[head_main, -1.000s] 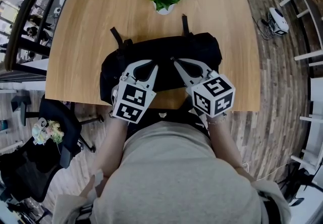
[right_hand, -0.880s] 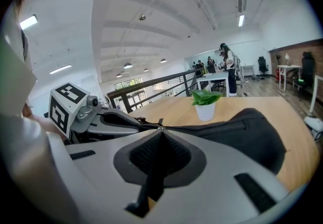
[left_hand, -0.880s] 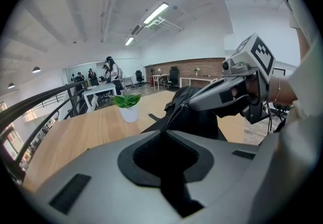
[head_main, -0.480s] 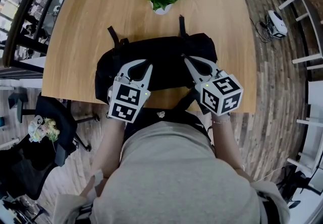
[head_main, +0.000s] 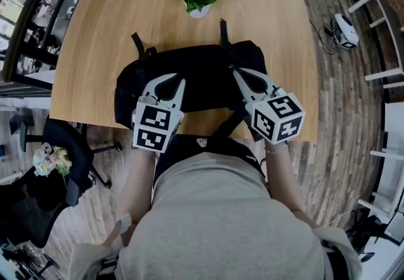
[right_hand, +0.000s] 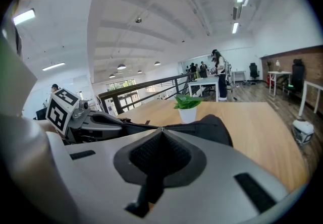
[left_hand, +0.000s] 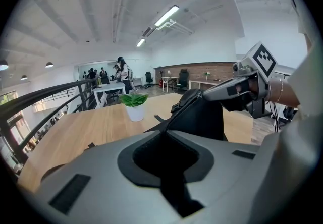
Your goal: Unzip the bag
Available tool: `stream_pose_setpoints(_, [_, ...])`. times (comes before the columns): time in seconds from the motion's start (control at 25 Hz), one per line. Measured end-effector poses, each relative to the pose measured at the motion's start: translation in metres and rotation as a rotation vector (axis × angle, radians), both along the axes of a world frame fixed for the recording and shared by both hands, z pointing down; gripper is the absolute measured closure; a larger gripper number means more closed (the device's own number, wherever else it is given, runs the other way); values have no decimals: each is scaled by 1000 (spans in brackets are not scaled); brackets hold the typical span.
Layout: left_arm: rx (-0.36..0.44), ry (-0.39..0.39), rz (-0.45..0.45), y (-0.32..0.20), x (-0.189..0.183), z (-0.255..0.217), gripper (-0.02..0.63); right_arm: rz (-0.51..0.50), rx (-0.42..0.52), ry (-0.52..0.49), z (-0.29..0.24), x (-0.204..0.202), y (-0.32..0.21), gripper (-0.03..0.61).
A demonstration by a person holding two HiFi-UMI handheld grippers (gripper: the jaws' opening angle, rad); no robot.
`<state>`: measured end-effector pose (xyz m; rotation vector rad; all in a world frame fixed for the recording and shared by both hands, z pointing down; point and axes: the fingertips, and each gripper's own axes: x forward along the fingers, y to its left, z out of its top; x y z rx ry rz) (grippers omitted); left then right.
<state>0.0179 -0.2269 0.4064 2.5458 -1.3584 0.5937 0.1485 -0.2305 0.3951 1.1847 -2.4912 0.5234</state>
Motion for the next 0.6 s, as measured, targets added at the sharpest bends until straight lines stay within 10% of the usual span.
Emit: stream_pose_setpoints(0.6, [-1, 16, -51, -1, -1, 2, 565, 89, 10, 0, -4, 49, -17, 568])
